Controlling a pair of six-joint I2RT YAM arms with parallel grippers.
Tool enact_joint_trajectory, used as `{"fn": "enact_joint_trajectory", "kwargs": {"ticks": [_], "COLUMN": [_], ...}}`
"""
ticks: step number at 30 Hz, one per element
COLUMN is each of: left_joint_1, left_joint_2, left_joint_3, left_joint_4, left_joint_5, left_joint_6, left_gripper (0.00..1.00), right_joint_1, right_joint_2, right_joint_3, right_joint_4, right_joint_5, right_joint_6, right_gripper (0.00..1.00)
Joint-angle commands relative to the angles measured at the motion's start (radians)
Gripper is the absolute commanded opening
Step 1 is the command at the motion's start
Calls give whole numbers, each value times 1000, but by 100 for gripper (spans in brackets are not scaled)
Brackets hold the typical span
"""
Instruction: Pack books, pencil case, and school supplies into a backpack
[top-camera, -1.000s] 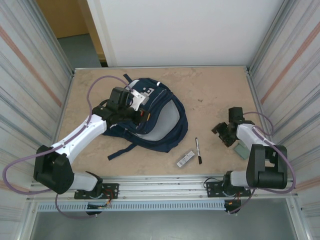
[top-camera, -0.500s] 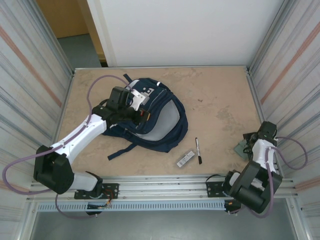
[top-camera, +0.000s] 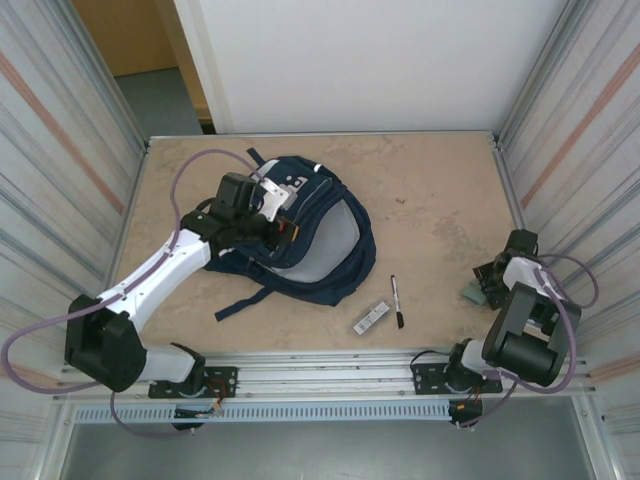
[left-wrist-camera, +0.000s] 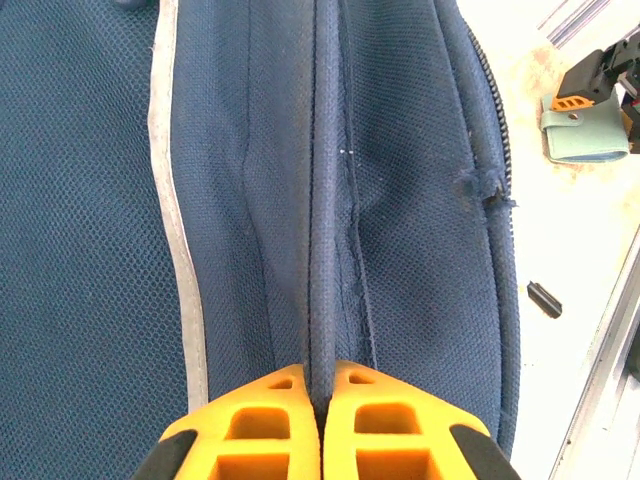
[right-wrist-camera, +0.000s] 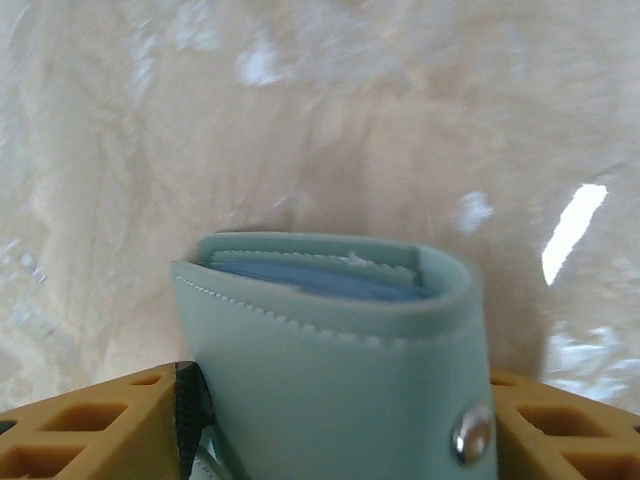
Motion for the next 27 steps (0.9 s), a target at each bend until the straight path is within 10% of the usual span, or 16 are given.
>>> {"fn": "enact_joint_trajectory", "kwargs": {"ticks": [1, 12, 17, 27], "left_joint_1": [-6, -6, -5, -7], "left_joint_2": [-56, -64, -60, -68], "left_joint_3": [-7, -24, -13, -36], "left_joint_4": [0, 63, 52, 61], "left_joint_5": [18, 27, 25, 24], "left_joint_6": [31, -23, -25, -29], "left_gripper": [0, 0, 0, 0], "right_joint_1": [127, 468, 471, 511], "right_joint_2": [36, -92, -88, 22], "right_joint_3": [-4, 3, 48, 179], "right_joint_4": [2, -37, -78, -189], "right_joint_5": [-139, -70, -55, -139], "right_joint_6": [-30, -37, -92, -234], "right_gripper": [57, 57, 64, 97]}}
